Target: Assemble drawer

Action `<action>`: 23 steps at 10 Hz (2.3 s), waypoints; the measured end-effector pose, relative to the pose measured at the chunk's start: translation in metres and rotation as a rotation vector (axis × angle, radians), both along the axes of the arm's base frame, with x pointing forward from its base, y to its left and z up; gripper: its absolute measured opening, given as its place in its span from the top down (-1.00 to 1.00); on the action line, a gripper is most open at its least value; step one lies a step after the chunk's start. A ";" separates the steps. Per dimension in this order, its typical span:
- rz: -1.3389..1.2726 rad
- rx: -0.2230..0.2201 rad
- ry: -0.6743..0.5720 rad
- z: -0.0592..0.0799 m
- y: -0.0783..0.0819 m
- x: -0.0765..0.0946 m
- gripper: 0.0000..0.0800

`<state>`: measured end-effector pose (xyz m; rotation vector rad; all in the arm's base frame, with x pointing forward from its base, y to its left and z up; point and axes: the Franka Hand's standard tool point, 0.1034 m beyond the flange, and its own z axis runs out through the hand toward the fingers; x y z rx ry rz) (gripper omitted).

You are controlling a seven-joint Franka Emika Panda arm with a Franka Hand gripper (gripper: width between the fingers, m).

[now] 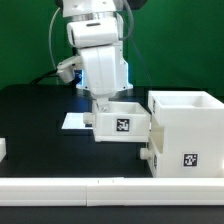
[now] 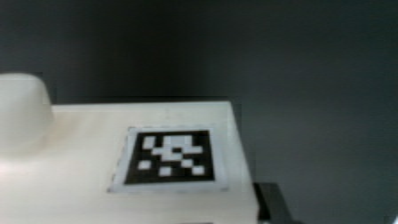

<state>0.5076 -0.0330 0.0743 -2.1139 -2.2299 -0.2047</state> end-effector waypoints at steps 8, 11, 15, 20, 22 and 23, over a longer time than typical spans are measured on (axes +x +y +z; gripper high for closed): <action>-0.017 0.014 -0.009 -0.001 0.012 0.012 0.90; -0.042 0.006 -0.020 0.003 0.014 0.025 0.90; -0.078 0.008 -0.018 0.003 0.016 0.025 0.90; -0.091 0.010 -0.012 -0.003 0.013 0.017 0.90; -0.091 0.010 -0.011 -0.003 0.013 0.017 0.90; -0.092 0.010 -0.011 -0.003 0.013 0.017 0.90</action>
Offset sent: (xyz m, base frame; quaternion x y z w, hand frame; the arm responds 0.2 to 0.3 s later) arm -0.0017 0.0102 0.0046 -0.0195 -0.0193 -0.0336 0.9991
